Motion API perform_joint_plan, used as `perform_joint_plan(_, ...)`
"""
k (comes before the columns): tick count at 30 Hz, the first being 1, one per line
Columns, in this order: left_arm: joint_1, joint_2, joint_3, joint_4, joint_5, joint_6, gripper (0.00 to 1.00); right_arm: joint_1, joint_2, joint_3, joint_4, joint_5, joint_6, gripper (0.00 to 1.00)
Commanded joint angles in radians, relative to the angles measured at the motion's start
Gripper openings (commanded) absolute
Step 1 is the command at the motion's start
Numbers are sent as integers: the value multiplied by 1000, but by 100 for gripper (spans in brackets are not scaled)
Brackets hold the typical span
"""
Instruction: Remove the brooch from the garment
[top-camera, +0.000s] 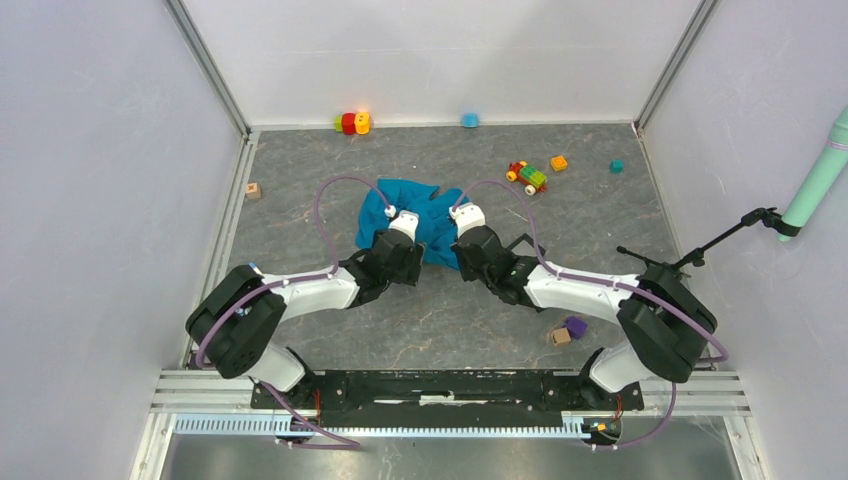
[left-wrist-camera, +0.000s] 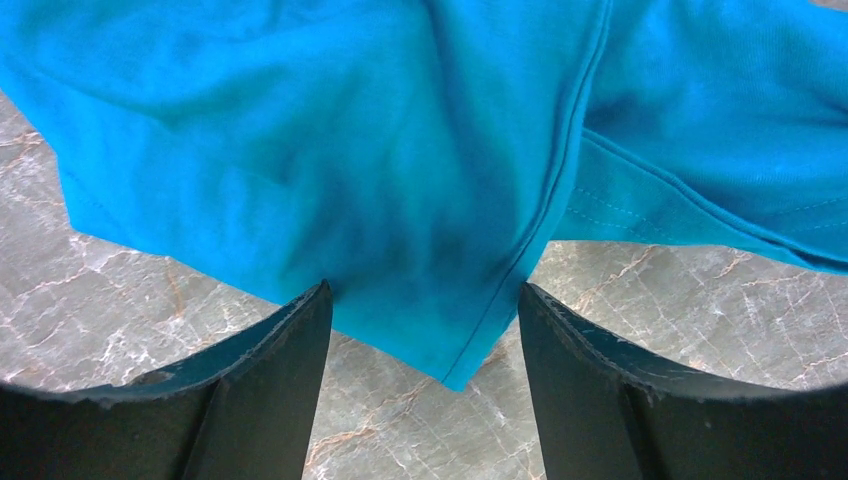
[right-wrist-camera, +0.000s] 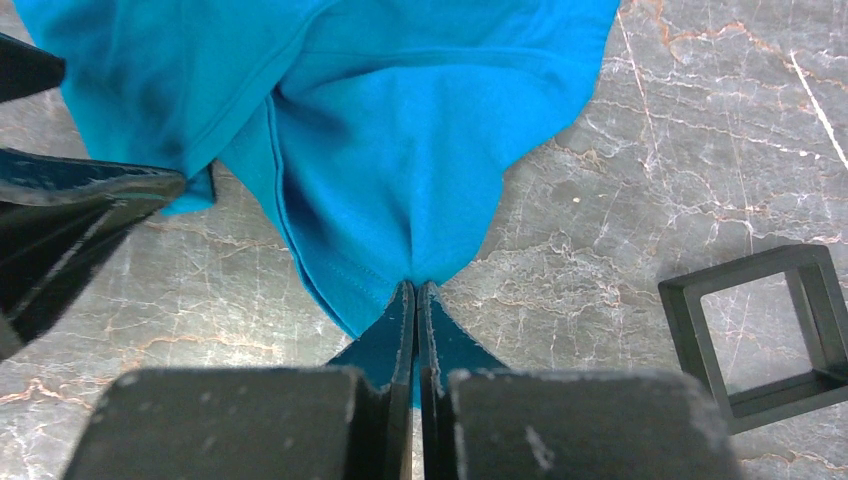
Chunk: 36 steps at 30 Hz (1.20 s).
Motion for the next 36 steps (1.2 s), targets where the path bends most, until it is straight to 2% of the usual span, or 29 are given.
perform_joint_plan(1,-3,35,52,-3,37,41,70,-3,-59,-11,12,-6,8,0)
perform_joint_plan(3,-3,56,70,-23,33,42,56,-3,-73,-14,9,-1,10,0)
perform_joint_plan(6,-3,90,109,-82,-6,22,21,-4,-98,-20,0,44,10,0)
perform_joint_plan(7,-3,92,118,-114,-40,9,4,-4,-106,-17,-16,78,13,0)
perform_joint_plan(8,-3,83,121,-132,-73,-5,2,-9,-111,-12,-35,120,16,0)
perform_joint_plan(12,-1,-42,50,-103,-72,-41,2,-82,-141,6,-108,173,9,0)
perform_joint_plan(17,11,-247,50,-172,-22,-129,2,-253,-185,46,-138,75,-21,0)
perform_joint_plan(20,63,-290,130,-294,-100,-211,2,-330,-193,136,-189,73,-53,0)
perform_joint_plan(24,245,-292,258,-391,13,-237,2,-427,-192,302,-267,55,-71,0)
perform_joint_plan(26,311,-314,311,-425,25,-256,2,-464,-198,391,-305,32,-72,0)
perform_joint_plan(30,354,-388,394,-452,1,-255,2,-504,-240,523,-347,7,-74,0)
perform_joint_plan(36,446,-473,613,-652,-54,-169,2,-533,-337,669,-410,8,-104,0)
